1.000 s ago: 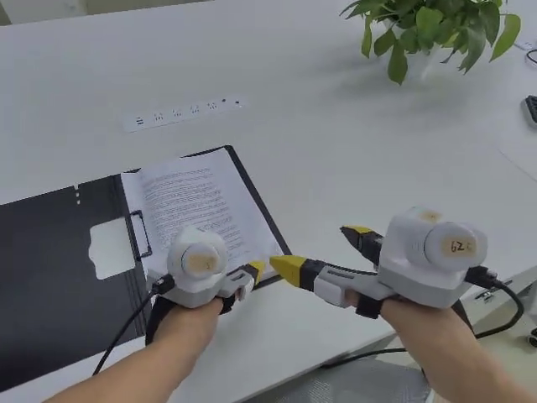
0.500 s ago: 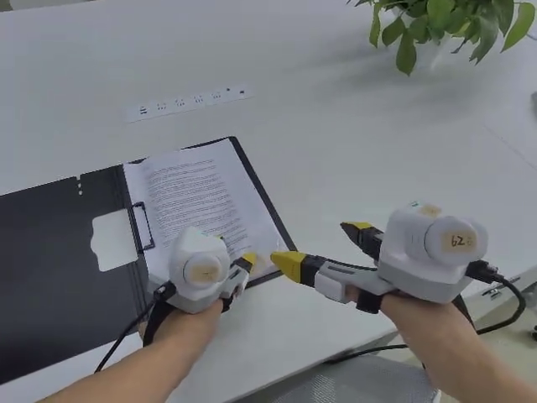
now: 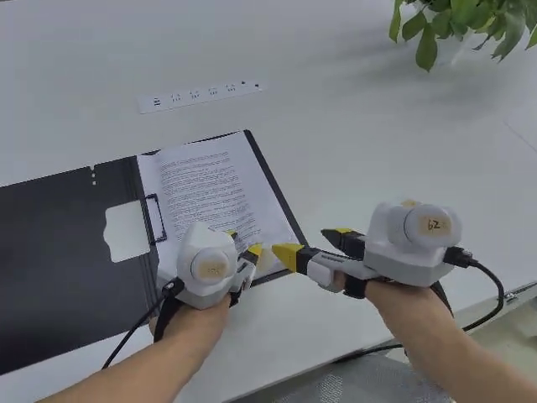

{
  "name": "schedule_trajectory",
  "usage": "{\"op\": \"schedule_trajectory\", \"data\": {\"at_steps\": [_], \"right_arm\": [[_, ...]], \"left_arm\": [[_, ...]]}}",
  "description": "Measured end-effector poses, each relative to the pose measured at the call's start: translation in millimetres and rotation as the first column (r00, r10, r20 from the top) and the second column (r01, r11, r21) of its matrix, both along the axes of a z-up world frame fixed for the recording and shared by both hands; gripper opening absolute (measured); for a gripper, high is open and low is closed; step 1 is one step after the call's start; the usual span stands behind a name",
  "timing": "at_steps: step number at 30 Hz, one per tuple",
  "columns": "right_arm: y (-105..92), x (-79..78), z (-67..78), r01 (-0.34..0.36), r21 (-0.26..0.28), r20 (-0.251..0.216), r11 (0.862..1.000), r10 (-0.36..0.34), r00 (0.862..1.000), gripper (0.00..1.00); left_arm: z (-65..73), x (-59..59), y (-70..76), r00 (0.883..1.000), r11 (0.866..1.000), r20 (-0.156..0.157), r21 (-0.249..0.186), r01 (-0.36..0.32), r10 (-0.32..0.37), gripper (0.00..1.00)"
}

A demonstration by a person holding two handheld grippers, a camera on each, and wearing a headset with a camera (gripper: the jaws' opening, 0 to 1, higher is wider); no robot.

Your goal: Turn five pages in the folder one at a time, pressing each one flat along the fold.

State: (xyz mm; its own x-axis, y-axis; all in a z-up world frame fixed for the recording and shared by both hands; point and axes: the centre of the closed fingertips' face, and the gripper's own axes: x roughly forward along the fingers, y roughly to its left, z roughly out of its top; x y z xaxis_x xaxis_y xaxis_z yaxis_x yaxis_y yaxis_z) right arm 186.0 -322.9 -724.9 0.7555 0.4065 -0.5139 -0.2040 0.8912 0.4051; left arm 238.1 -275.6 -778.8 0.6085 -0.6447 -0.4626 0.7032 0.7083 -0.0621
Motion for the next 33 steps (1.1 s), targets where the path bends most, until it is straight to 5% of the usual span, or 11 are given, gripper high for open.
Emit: {"op": "schedule_trajectory", "data": {"at_steps": [7, 14, 22, 33], "right_arm": [[9.1, 10.8, -25.9, 0.031, 0.033, -0.103, 0.999, -0.028, 0.994, 0.35], [8.1, 17.0, -42.3, 0.073, 0.034, -0.155, 0.997, -0.067, 0.986, 0.29], [7.1, 25.1, -43.3, 0.101, 0.047, -0.159, 0.994, -0.093, 0.983, 0.26], [-2.7, 23.8, -48.9, 0.137, 0.017, -0.176, 0.99, -0.131, 0.975, 0.0]], "left_arm": [[0.7, 1.2, 1.7, 1.0, 1.0, 0.0, -0.007, -0.012, 0.012, 0.21], [0.9, 1.5, 2.1, 1.0, 1.0, -0.003, -0.009, -0.017, 0.017, 0.2], [1.9, 1.4, 1.7, 1.0, 1.0, -0.002, -0.013, -0.016, 0.016, 0.18], [2.6, 2.2, 0.9, 1.0, 1.0, -0.004, -0.01, -0.014, 0.014, 0.18]]}}
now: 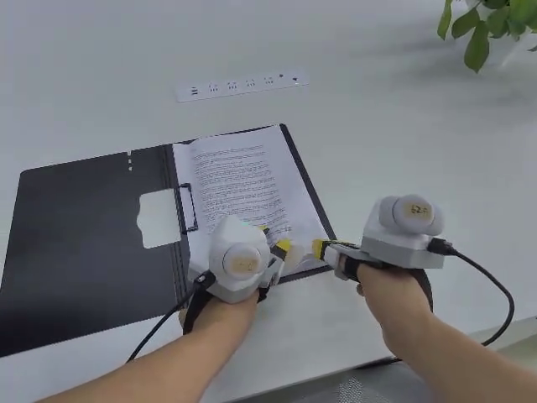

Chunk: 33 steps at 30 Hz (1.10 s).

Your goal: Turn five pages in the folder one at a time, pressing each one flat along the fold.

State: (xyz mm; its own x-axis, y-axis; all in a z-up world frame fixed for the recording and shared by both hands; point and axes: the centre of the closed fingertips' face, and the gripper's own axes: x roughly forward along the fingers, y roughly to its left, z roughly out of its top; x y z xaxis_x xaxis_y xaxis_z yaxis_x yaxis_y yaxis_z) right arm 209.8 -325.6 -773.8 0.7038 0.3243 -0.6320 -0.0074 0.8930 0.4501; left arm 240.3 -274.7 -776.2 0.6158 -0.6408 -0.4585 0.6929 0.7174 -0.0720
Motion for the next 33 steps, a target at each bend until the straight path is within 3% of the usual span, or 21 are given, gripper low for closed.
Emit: {"op": "schedule_trajectory", "data": {"at_steps": [10, 14, 20, 24, 27, 31, 33], "right_arm": [[2.7, 1.1, 8.6, 0.0, 0.022, 0.03, 1.0, -0.001, 1.0, 0.0], [4.4, 1.5, 13.9, -0.003, 0.034, 0.048, 0.999, 0.001, 0.999, 0.0], [5.8, 1.8, 22.5, 0.002, 0.054, 0.079, 0.999, -0.006, 0.997, 0.0], [12.6, 2.4, 31.6, -0.01, 0.075, 0.101, 0.997, 0.002, 0.995, 0.0], [19.7, 3.9, 42.2, -0.026, 0.084, 0.128, 0.996, 0.015, 0.992, 0.0], [32.9, 6.3, 59.8, -0.059, 0.095, 0.168, 0.994, 0.042, 0.985, 0.0], [40.1, 6.9, 68.1, -0.079, 0.099, 0.186, 0.992, 0.059, 0.981, 0.0]], "left_arm": [[1.1, 1.0, -1.1, 1.0, 1.0, -0.02, -0.018, -0.007, 0.007, 0.19], [3.2, 1.7, 0.7, 0.998, 0.998, -0.061, -0.06, -0.031, 0.027, 0.19], [4.6, -3.9, 6.1, 0.995, 0.997, -0.097, -0.06, -0.039, 0.033, 0.18], [7.9, -9.2, 16.6, 0.992, 0.998, -0.118, -0.045, -0.04, 0.034, 0.21], [15.6, -12.6, 28.5, 0.993, 0.999, -0.111, -0.041, -0.034, 0.029, 0.23], [29.2, -13.1, 44.8, 0.994, 0.997, -0.108, -0.066, -0.04, 0.033, 0.26], [37.6, -14.4, 53.8, 0.992, 0.995, -0.125, -0.089, -0.047, 0.035, 0.27]]}}
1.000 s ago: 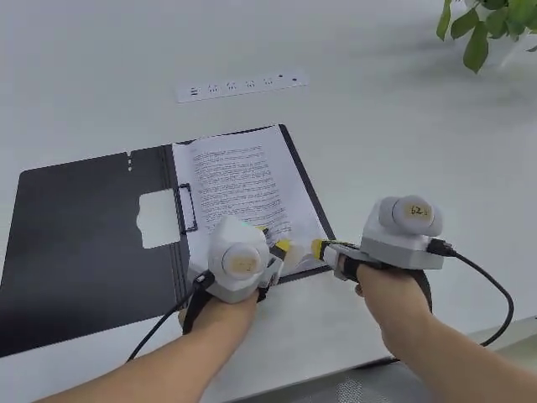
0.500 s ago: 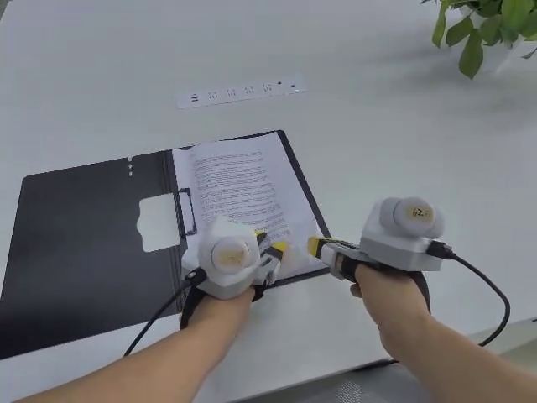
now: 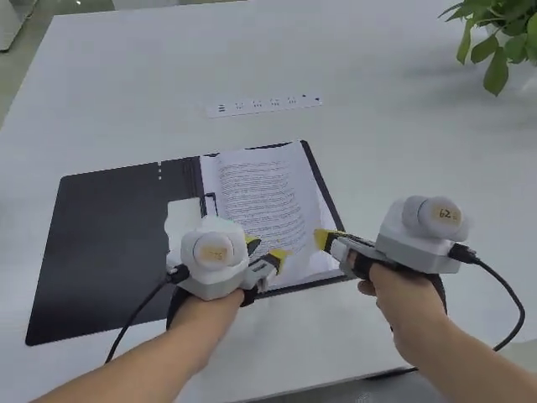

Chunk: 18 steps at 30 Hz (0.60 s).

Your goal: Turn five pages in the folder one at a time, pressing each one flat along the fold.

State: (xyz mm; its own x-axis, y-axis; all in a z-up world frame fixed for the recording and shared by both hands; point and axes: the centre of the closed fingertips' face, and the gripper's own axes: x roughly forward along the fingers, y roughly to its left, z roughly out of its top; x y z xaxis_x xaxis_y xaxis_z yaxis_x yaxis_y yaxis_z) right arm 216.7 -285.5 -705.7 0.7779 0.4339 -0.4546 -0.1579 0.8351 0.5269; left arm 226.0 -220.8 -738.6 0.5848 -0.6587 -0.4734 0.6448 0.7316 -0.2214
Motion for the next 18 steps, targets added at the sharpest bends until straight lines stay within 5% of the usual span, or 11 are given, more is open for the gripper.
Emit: {"op": "schedule_trajectory", "data": {"at_steps": [3, 8, 18], "right_arm": [[16.7, 1.3, 17.7, -0.038, 0.006, 0.041, 0.999, 0.038, 0.998, 0.0], [45.8, 4.0, 37.9, -0.095, 0.016, 0.088, 0.995, 0.093, 0.992, 0.0], [113.0, 0.4, 56.5, -0.201, 0.043, 0.134, 0.979, 0.193, 0.972, 0.0]], "left_arm": [[19.8, -1.3, 19.7, 0.999, 1.0, 0.038, -0.013, -0.007, 0.007, 0.28], [44.9, -6.8, 56.5, 0.996, 0.997, 0.056, -0.049, -0.063, 0.066, 0.28], [74.3, -22.1, 127.6, 0.985, 0.992, 0.119, -0.047, -0.121, 0.126, 0.33]]}}
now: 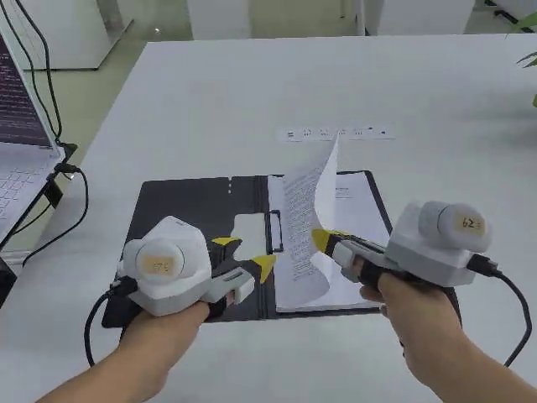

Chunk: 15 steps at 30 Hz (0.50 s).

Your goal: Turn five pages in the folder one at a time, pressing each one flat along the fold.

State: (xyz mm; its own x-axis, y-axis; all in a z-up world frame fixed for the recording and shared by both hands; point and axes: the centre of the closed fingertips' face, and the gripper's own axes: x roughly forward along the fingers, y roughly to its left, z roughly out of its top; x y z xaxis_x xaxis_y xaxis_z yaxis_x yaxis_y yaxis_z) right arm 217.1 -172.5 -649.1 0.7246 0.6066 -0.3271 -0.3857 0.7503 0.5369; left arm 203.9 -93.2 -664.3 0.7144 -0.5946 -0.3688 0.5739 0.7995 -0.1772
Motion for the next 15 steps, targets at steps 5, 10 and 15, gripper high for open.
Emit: {"op": "schedule_trajectory", "data": {"at_steps": [5, 10, 15], "right_arm": [[29.0, -1.3, 0.6, -0.045, 0.013, -0.002, 0.999, 0.045, 0.999, 0.0], [61.4, -3.6, -2.3, -0.094, 0.017, -0.009, 0.995, 0.094, 0.996, 0.0], [90.5, -5.9, -10.2, -0.139, 0.002, -0.019, 0.99, 0.139, 0.99, 0.0]], "left_arm": [[7.8, -7.4, 28.0, 0.999, 0.999, 0.011, 0.007, -0.033, 0.033, 0.35], [9.8, -18.1, 57.0, 0.998, 0.998, 0.013, 0.019, -0.065, 0.065, 0.35], [8.2, -28.8, 81.4, 0.996, 0.995, 0.009, 0.037, -0.09, 0.09, 0.36]]}}
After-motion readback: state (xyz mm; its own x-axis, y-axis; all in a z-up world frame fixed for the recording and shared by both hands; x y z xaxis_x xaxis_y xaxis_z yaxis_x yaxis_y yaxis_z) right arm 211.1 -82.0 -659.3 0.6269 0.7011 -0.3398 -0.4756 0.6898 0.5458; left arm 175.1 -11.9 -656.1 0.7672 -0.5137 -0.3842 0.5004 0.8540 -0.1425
